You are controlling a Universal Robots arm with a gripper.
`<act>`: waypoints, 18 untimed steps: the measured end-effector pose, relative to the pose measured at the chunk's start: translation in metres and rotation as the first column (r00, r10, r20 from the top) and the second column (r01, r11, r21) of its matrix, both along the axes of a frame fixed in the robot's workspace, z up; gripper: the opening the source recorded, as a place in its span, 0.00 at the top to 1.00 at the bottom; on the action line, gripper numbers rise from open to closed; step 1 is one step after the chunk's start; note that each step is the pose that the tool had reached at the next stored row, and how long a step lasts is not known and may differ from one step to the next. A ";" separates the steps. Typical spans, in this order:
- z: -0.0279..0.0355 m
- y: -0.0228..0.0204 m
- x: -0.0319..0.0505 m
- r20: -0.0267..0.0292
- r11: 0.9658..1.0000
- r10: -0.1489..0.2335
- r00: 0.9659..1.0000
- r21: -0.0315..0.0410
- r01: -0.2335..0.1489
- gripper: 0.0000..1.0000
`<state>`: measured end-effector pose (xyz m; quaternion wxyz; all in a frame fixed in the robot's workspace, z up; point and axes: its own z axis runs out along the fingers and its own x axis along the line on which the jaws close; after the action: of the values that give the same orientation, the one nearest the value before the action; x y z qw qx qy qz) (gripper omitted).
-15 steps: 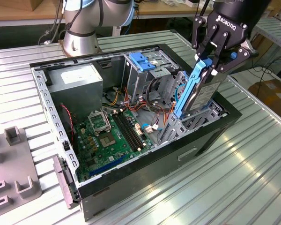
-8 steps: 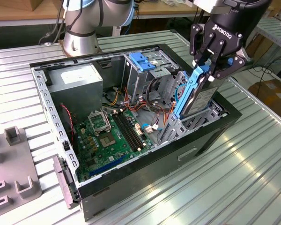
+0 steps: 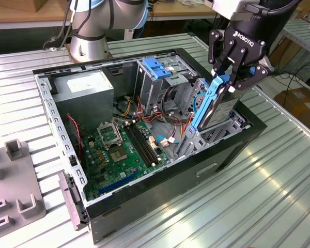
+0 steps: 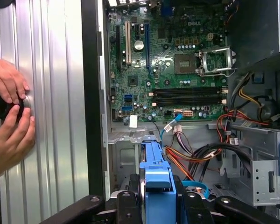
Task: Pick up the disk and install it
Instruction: 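Insert the disk into the insertion slot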
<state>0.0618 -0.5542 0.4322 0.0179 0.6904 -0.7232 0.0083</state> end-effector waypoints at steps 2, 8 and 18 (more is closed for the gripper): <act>-0.0013 0.0000 0.0001 -0.001 1.000 0.000 1.000 0.000 0.000 0.63; -0.0050 -0.0001 0.0003 -0.001 1.000 0.000 1.000 0.000 0.000 0.63; -0.0182 -0.0001 0.0004 -0.002 1.000 0.000 1.000 0.000 0.000 0.63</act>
<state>0.0621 -0.5543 0.4140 0.0185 0.6904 -0.7232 0.0079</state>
